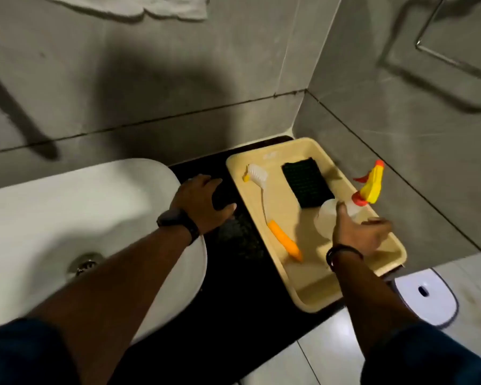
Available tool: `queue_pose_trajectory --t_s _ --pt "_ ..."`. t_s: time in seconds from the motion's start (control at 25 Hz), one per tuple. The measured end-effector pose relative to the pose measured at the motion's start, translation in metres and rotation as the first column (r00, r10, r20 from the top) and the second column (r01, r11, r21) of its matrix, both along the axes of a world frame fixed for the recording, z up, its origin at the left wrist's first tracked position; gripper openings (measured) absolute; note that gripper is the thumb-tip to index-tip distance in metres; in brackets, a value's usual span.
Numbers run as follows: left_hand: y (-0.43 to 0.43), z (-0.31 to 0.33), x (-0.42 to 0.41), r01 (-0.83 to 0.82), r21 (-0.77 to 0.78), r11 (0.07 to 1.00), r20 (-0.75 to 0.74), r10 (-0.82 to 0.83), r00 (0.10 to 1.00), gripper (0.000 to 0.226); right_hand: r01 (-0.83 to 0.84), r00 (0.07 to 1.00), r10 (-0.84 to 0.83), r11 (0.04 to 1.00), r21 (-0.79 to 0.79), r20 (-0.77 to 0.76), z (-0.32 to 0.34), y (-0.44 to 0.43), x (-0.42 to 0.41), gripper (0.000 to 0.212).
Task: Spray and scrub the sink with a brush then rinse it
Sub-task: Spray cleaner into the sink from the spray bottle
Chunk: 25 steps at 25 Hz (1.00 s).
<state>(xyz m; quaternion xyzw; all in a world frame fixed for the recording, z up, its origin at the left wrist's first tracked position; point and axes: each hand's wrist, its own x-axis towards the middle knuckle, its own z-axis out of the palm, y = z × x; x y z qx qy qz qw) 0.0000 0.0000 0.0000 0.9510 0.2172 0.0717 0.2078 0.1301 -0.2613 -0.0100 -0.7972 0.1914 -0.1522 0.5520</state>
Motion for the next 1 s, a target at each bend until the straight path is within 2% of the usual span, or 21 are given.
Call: queue_pose_trajectory --t_s 0.08,0.12,0.24,0.36,0.52,0.64,0.72,0.84,0.92,1.0 --pt "0.004 -0.007 0.008 -0.019 0.068 0.998 0.034 0.017 0.999 0.068 0.016 0.999 -0.012 0.992 0.123 -0.030 -0.001 -0.004 0.021 0.073" --pt "0.006 -0.010 0.009 -0.023 0.088 0.996 0.018 0.022 1.000 0.069 -0.033 0.999 0.036 0.992 0.119 -0.024 -0.003 -0.006 0.034 0.076" --pt "0.008 -0.018 0.009 -0.011 0.109 0.994 0.003 0.011 1.000 0.074 -0.275 0.961 0.272 0.959 0.068 0.043 -0.003 -0.008 0.066 0.076" --pt "0.010 -0.021 0.010 -0.008 0.129 0.992 0.017 0.005 1.000 0.077 -0.449 0.888 0.453 0.891 -0.068 0.072 -0.008 -0.010 0.084 0.071" --pt "0.013 -0.025 0.010 -0.007 0.111 0.994 0.046 0.002 0.999 0.077 -0.482 0.858 0.497 0.867 -0.130 0.130 -0.012 -0.006 0.088 0.071" --pt "0.013 -0.025 0.011 -0.006 0.099 0.995 0.030 0.003 1.000 0.073 -0.478 0.862 0.497 0.862 -0.171 0.099 0.005 0.004 0.084 0.054" --pt "0.009 -0.021 0.005 0.009 0.112 0.994 -0.023 -0.006 1.000 0.072 -0.494 0.843 0.514 0.856 -0.151 0.157 0.033 0.016 0.073 0.046" --pt "0.011 -0.018 -0.033 0.045 0.091 0.995 -0.081 -0.038 0.996 0.080 -0.610 0.730 0.613 0.784 -0.115 0.302 0.101 0.053 0.040 0.062" --pt "0.025 -0.015 -0.081 0.037 0.104 0.994 -0.077 -0.029 0.997 0.084 -0.722 0.647 0.720 0.684 -0.100 0.252 0.139 0.094 0.009 0.070" --pt "0.055 -0.006 -0.144 -0.072 0.139 0.988 -0.074 0.083 0.994 0.085 -0.813 0.546 0.823 0.566 -0.137 0.156 0.155 0.143 -0.025 0.059"
